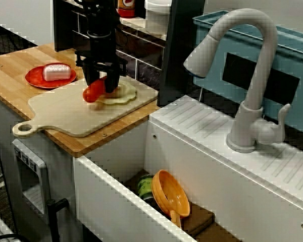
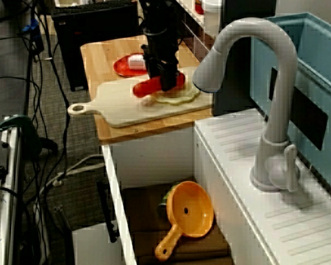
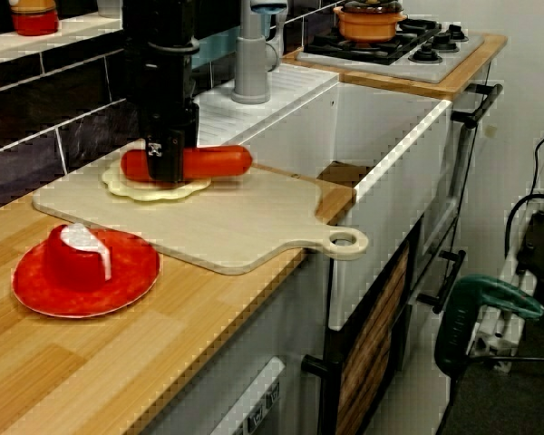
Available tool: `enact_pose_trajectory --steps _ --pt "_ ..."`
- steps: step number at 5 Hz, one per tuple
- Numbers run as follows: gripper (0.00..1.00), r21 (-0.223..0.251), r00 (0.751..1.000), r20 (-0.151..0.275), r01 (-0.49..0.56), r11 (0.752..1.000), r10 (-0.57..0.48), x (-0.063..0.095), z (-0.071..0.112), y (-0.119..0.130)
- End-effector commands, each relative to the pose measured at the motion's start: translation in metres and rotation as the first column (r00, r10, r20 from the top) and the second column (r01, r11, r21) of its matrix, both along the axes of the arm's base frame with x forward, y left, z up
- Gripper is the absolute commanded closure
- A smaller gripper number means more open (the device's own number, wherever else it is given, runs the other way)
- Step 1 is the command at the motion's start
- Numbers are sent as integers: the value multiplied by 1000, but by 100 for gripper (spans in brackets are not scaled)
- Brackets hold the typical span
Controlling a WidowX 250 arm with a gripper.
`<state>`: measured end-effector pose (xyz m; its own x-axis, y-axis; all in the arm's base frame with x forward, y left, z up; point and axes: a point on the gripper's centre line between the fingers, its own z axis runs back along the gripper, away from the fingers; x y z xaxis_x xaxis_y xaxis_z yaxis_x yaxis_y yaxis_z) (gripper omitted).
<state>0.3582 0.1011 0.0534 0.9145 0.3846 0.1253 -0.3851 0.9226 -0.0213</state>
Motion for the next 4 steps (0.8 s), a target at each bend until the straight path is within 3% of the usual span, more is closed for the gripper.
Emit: enact_pose_trajectory --steps 1,4 --pt "100 -13 999 51 -7 1000 8 -1 46 31" --pt "100 -21 998 62 -18 1000 19 -22 51 61"
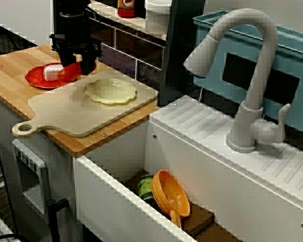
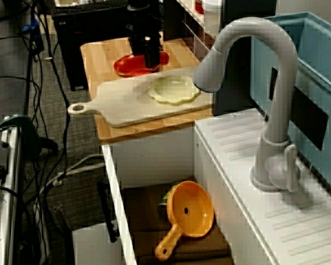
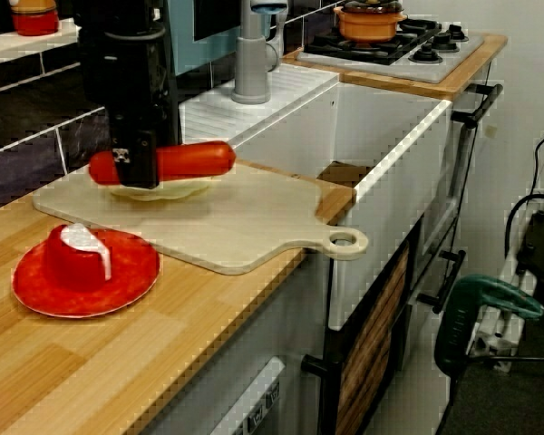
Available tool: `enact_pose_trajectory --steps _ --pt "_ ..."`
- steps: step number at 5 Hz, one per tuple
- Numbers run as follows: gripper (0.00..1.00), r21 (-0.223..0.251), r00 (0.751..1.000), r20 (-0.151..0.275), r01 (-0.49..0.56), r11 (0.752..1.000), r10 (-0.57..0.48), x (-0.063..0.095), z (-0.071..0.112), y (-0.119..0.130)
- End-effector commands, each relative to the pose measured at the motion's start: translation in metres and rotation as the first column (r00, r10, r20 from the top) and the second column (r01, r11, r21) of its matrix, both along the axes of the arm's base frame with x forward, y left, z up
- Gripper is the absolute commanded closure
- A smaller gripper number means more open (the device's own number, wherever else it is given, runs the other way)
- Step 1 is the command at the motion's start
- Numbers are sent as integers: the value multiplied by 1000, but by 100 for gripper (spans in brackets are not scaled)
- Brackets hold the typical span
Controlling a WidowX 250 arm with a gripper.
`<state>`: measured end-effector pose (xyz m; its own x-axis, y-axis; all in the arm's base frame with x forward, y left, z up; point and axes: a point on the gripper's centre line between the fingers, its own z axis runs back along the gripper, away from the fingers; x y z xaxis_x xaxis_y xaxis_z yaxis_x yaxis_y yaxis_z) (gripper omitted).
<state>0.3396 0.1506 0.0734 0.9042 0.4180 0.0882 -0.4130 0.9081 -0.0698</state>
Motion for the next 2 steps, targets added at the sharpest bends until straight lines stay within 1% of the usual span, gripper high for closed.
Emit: enact_pose_trajectory --steps 1,2 --pt "100 48 995 96 28 998 -33 -18 35 12" --pt "100 63 990 130 53 997 -61 -33 38 7"
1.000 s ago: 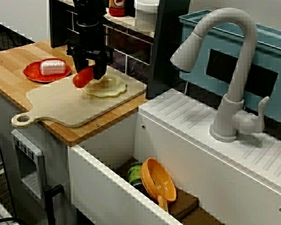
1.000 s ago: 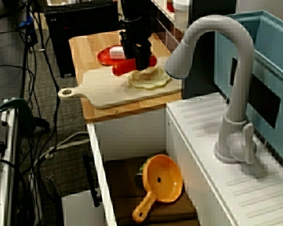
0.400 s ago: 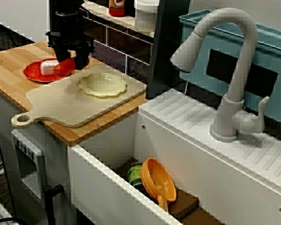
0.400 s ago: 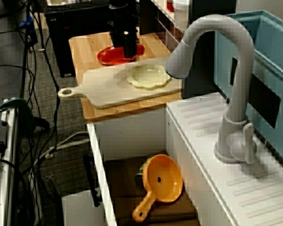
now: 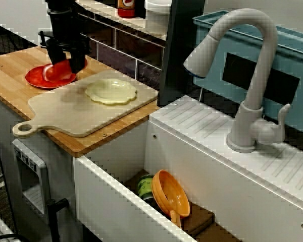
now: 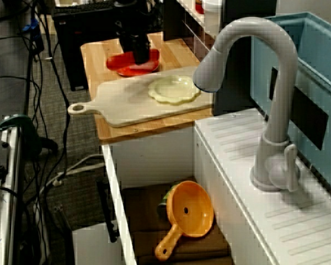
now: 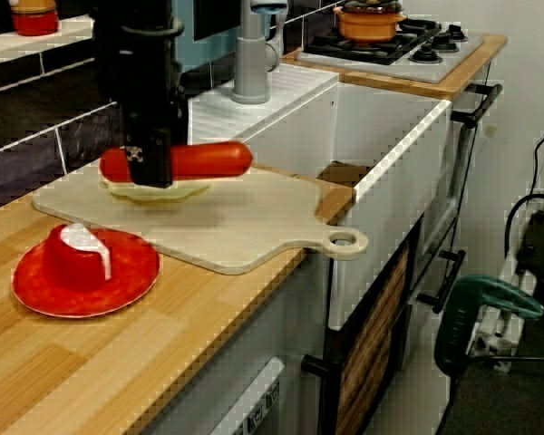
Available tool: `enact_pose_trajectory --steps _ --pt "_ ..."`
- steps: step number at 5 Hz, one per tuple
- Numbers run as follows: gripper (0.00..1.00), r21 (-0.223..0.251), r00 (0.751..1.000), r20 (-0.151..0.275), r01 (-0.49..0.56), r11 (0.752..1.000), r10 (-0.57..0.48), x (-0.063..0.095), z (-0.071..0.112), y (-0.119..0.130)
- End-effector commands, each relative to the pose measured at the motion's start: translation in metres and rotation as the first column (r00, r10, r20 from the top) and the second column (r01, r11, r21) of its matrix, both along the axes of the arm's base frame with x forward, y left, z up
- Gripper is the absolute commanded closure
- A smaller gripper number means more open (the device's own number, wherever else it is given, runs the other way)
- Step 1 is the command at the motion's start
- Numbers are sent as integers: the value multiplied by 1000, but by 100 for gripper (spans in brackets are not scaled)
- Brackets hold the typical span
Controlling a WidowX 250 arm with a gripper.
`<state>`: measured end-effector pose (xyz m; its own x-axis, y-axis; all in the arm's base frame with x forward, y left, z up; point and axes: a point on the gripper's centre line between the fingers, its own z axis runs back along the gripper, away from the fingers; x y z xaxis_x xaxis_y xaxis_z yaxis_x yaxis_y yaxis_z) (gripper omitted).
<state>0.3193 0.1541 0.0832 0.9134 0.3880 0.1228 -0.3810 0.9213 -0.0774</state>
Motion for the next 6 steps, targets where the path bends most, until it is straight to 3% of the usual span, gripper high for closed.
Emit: enact_pose_trajectory --steps 1,4,5,6 --pt "100 64 993 108 40 997 -47 -21 27 -2" --pt "100 78 990 130 45 996 -55 -25 6 -25" --pt "100 111 992 112 52 992 -65 -21 -15 -41" --pt "100 121 993 96 52 991 -64 -16 -23 -47"
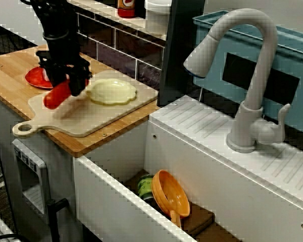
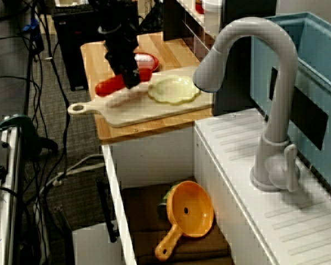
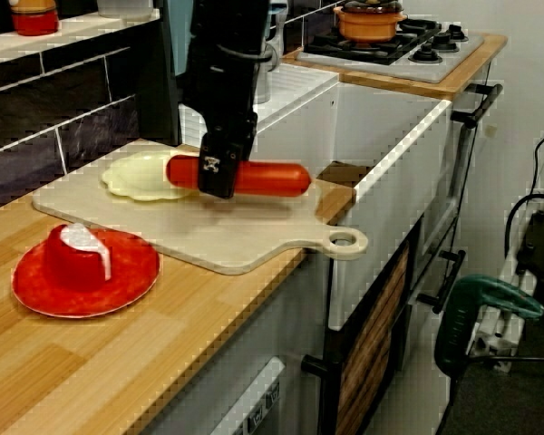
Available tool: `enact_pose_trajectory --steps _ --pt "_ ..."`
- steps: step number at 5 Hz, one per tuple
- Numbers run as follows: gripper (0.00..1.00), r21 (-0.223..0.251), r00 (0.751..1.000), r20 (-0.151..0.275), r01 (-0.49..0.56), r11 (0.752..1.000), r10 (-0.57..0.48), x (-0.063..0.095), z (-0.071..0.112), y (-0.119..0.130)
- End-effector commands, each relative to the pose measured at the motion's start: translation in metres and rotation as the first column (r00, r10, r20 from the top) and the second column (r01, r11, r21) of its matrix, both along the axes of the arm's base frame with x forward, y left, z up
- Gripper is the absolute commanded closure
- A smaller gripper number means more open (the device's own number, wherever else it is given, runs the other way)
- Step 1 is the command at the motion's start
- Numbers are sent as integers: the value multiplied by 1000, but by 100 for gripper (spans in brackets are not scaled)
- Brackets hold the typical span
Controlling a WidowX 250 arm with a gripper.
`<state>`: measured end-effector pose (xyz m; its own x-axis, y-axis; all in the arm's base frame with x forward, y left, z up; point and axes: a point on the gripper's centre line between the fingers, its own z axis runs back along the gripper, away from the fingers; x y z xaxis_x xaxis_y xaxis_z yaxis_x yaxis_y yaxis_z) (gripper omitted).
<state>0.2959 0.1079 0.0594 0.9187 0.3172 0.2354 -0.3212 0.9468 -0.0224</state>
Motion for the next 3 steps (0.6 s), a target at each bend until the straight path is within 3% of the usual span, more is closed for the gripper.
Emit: enact_pose_trajectory --steps 1,3 --pt "100 24 1000 21 -1 1000 1 8 1 0" --pt "100 38 1000 0 3 999 -3 8 1 7"
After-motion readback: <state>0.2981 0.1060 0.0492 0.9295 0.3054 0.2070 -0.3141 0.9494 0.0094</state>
